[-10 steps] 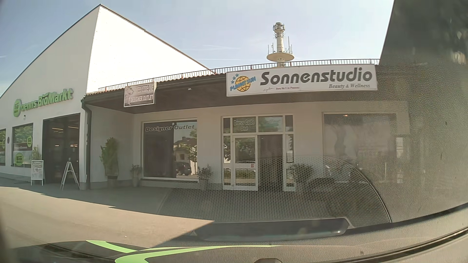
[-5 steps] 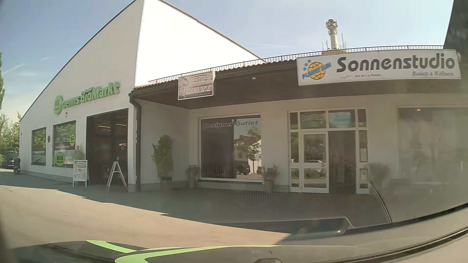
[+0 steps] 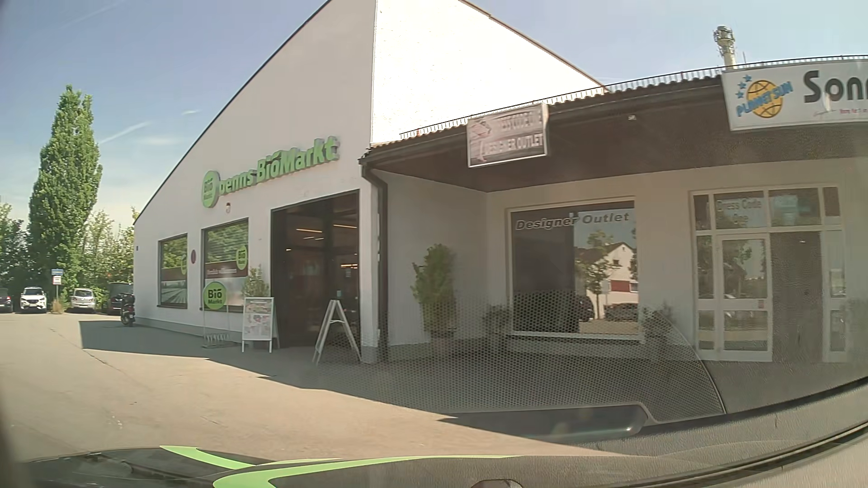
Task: Follow the waypoints while adhering to traffic rules and regulations
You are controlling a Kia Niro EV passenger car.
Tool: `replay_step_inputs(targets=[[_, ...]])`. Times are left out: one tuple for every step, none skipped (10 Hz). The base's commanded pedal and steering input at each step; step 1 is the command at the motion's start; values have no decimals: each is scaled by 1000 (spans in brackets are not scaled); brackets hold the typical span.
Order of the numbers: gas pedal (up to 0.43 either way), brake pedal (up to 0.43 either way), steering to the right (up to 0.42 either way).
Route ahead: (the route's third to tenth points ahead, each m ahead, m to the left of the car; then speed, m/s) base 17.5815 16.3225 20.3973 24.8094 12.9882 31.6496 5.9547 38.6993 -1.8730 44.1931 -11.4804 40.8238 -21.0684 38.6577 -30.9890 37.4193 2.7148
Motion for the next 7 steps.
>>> replay_step_inputs(targets=[[87, 0, -688], [87, 0, -669], [87, 0, -649], [87, 0, -625], [87, 0, -596], [87, 0, -576], [79, 0, -544]])
